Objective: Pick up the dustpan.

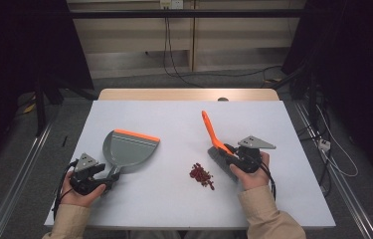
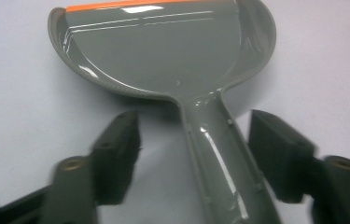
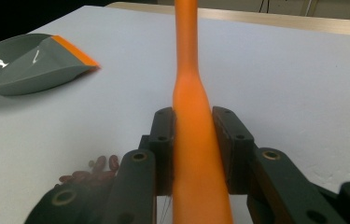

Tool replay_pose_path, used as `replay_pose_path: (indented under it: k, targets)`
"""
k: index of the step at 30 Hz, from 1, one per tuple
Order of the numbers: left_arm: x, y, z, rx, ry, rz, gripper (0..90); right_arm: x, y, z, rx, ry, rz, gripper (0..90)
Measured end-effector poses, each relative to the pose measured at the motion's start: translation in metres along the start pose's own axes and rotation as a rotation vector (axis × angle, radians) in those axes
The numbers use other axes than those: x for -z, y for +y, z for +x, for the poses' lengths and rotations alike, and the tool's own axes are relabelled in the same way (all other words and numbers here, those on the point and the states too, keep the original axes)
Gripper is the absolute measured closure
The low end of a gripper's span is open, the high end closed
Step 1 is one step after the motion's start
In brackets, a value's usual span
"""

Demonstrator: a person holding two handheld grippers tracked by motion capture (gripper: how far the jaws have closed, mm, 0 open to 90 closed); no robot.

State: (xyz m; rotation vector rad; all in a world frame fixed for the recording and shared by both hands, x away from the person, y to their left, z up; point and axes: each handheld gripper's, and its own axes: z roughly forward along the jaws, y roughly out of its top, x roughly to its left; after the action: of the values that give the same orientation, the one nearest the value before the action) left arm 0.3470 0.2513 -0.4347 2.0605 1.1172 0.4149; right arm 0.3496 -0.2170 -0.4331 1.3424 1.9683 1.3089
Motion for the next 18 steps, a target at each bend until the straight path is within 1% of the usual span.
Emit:
replay_pose_path:
  k: [1,2,3,4,5,7,8,10,13,14,15,16,17,18]
  targets:
    - [-0.003,0.002,0.000,0.005,-0.010,0.017,42.5,0.000,0.000,0.000,0.000,0.001,0.000,71.0]
    - [-0.007,0.004,0.000,0.013,-0.015,0.023,44.2,0.000,0.000,0.000,-0.001,0.000,0.001,71.0]
    - [-0.011,0.006,0.001,0.011,-0.017,0.037,45.4,0.000,0.000,0.000,-0.001,-0.002,0.002,71.0]
    - [-0.014,0.007,0.002,0.015,-0.019,0.053,45.5,0.000,0.000,-0.001,-0.002,-0.001,0.003,71.0]
    - [-0.017,0.008,0.002,0.013,-0.026,0.058,45.9,0.001,0.000,-0.001,-0.003,-0.001,0.004,71.0]
    - [-0.022,0.010,0.003,-0.006,-0.042,0.093,54.8,0.001,0.000,-0.001,-0.006,-0.003,0.006,71.1]
    - [-0.023,0.010,0.004,-0.012,-0.031,0.102,60.3,0.001,0.000,-0.002,-0.007,-0.001,0.006,71.0]
    - [-0.023,0.011,0.006,-0.001,-0.033,0.107,62.3,0.001,-0.001,-0.003,-0.011,-0.002,0.003,71.0]
    - [-0.020,0.015,0.008,-0.009,-0.044,0.107,62.7,0.001,-0.001,-0.003,-0.019,0.000,0.000,71.0]
    - [-0.020,0.015,0.007,-0.003,-0.048,0.102,62.8,0.001,-0.001,-0.004,-0.019,0.000,-0.002,71.0]
    - [-0.018,0.016,0.008,-0.014,-0.064,0.108,62.9,0.001,-0.001,-0.004,-0.019,0.000,-0.003,71.0]
    - [-0.017,0.016,0.008,-0.032,-0.070,0.108,63.0,0.001,-0.001,-0.004,-0.019,0.000,-0.005,71.1]
    - [-0.015,0.016,0.007,-0.040,-0.077,0.097,63.1,0.001,-0.001,-0.004,-0.019,0.000,-0.006,71.1]
    - [-0.013,0.017,0.005,-0.045,-0.092,0.099,63.1,0.001,-0.001,-0.004,-0.024,0.000,-0.007,71.1]
